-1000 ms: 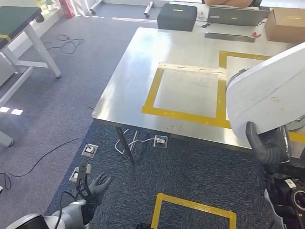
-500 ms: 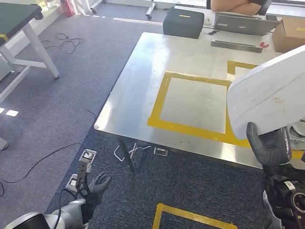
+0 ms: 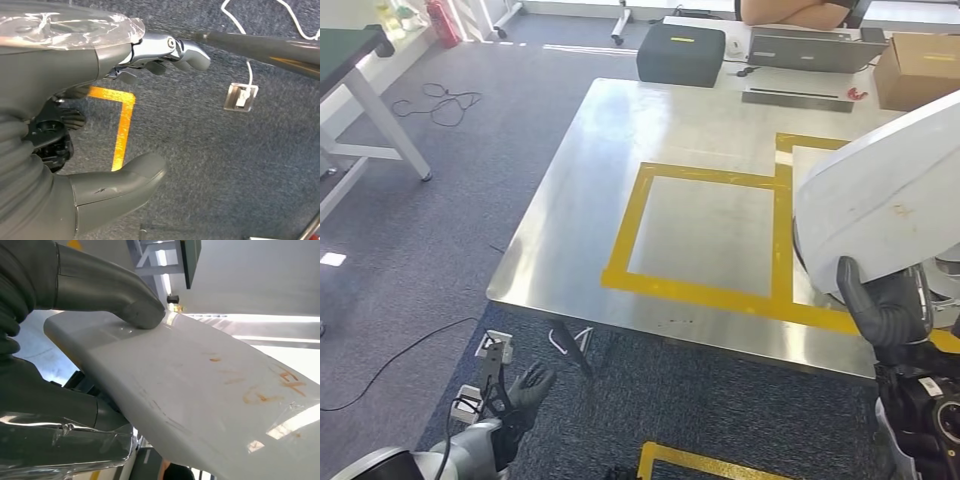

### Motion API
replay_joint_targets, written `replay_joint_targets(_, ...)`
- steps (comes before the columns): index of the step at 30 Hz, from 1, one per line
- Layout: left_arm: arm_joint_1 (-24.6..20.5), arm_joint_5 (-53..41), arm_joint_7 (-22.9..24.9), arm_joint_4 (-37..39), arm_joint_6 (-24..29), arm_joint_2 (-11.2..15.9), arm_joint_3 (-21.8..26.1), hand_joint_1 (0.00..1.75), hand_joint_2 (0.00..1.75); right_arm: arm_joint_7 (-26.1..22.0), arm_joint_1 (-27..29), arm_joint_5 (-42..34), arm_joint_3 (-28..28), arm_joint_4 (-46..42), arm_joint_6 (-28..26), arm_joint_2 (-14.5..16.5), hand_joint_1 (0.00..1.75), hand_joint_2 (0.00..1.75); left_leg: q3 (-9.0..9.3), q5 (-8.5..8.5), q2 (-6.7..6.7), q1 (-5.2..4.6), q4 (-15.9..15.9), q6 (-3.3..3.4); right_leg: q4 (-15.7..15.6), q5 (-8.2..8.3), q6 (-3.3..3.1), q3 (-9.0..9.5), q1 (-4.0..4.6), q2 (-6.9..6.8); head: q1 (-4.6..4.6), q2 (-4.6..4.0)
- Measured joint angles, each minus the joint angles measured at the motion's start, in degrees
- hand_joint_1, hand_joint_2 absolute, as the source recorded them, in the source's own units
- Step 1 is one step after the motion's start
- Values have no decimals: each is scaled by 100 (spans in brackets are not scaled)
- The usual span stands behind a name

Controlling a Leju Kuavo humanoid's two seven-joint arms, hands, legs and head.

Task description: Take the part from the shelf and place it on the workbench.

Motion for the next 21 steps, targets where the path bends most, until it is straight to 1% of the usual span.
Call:
replay_joint_targets(2, 1, 0, 0, 0, 0, 6, 0, 0, 175, -1, 1, 0, -1, -1, 0, 0, 175, 175, 247, 590, -3, 2, -850, 22, 3, -114, 38, 132, 3, 13, -8, 0)
replay_joint_targets(3, -2, 0, 0, 0, 0, 9, 0, 0, 175, -1, 0, 0, -2, -1, -3, 0, 175, 175, 351, 749, -2, -10, -1169, 42, 0, -162, 66, 171, 7, 27, -5, 0)
replay_joint_targets(4, -4, 0, 0, 0, 0, 9, 0, 0, 175, 1, 2, 1, -3, -3, -7, 0, 175, 175, 408, 848, -3, -25, -1359, 69, -6, -203, 99, 196, 12, 38, -2, 0)
replay_joint_targets(5, -4, 1, 0, 0, 1, 10, 0, 0, 175, 2, 9, 3, -3, -4, -10, 0, 175, 175, 425, 845, -4, -35, -1424, 98, 0, -226, 132, 213, 18, 48, 6, 0)
replay_joint_targets(6, -6, 0, -1, 0, 1, 10, 0, 0, 175, 1, 16, 4, -5, -9, -15, 0, 175, 175, 449, 817, -2, -41, -1425, 132, -5, -248, 165, 234, 19, 57, 12, 0)
replay_joint_targets(7, -6, -4, -1, 0, -2, 8, 0, 0, 175, 4, 26, 8, -7, -16, -20, 0, 175, 175, 487, 835, -1, -35, -1439, 161, 20, -277, 194, 243, 13, 48, 15, 0)
replay_joint_targets(8, -9, -15, -1, 0, -10, 5, 0, 0, 175, 6, 37, 11, -9, -27, -31, -1, 175, 175, 540, 811, 2, -28, -1449, 193, 140, -315, 215, 207, 7, 31, 21, 0)
replay_joint_targets(9, -19, -30, 0, 0, -22, 3, 0, 0, 175, 15, 52, 18, -13, -52, -47, -1, 175, 175, 596, 784, 4, -29, -1455, 226, 380, -388, 236, 93, 0, 13, 28, 0)
replay_joint_targets(10, -28, -44, 2, 0, -33, 0, 0, 0, 175, 34, 84, 29, -17, -86, -65, -9, 175, 175, 642, 750, 7, -29, -1461, 256, 752, -498, 250, -105, -5, -7, 34, 0)
replay_joint_targets(12, -35, -62, 12, 0, -44, -5, -1, 0, 175, 83, 192, 49, -27, -169, -102, -36, 175, 175, 723, 671, 6, -44, -1461, 293, 1598, -803, 274, -615, -4, -21, 44, 0)
replay_joint_targets(13, -27, -64, 16, 0, -44, -8, -2, 0, 175, 105, 249, 55, -31, -203, -114, -52, 175, 175, 770, 630, 4, -51, -1460, 296, 1835, -898, 278, -807, -4, -22, 46, 0)
replay_joint_targets(14, -13, -63, 20, 1, -44, -13, -3, 0, 175, 120, 294, 58, -34, -231, -125, -64, 175, 175, 828, 588, 3, -58, -1459, 295, 1857, -875, 274, -902, -3, -23, 48, 0)
replay_joint_targets(15, 7, -62, 20, 1, -44, -18, -3, 0, 175, 130, 322, 61, -37, -260, -131, -74, 175, 175, 894, 546, 3, -65, -1458, 291, 1629, -692, 257, -880, -2, -26, 48, 0)
replay_joint_targets(17, 57, -59, 19, 3, -43, -36, -4, 0, 175, 148, 345, 67, -49, -325, -136, -92, 175, 175, 1009, 464, 2, -73, -1459, 277, 796, -84, 199, -652, 10, -40, 53, 0)
replay_joint_targets(18, 73, -62, 19, 3, -42, -45, -4, 0, 175, 157, 346, 69, -58, -352, -139, -99, 175, 175, 1028, 436, -8, -76, -1452, 265, 424, 97, 168, -570, 26, -53, 57, 0)
replay_joint_targets(19, 79, -63, 18, 4, -40, -51, -4, 0, 175, 170, 350, 73, -66, -374, -142, -104, 175, 175, 1017, 419, -18, -78, -1447, 249, 206, 198, 142, -529, 41, -62, 63, 0)
replay_joint_targets(20, 85, -67, 17, 4, -35, -56, -4, 0, 175, 182, 363, 78, -74, -395, -144, -109, 175, 175, 990, 406, -32, -79, -1425, 227, 116, 225, 123, -514, 48, -68, 65, 0)
replay_joint_targets(21, 91, -73, 14, 5, -27, -59, -5, 0, 175, 195, 377, 86, -80, -416, -146, -113, 175, 175, 966, 403, -42, -90, -1407, 231, 89, 227, 134, -516, 51, -69, 58, 0)
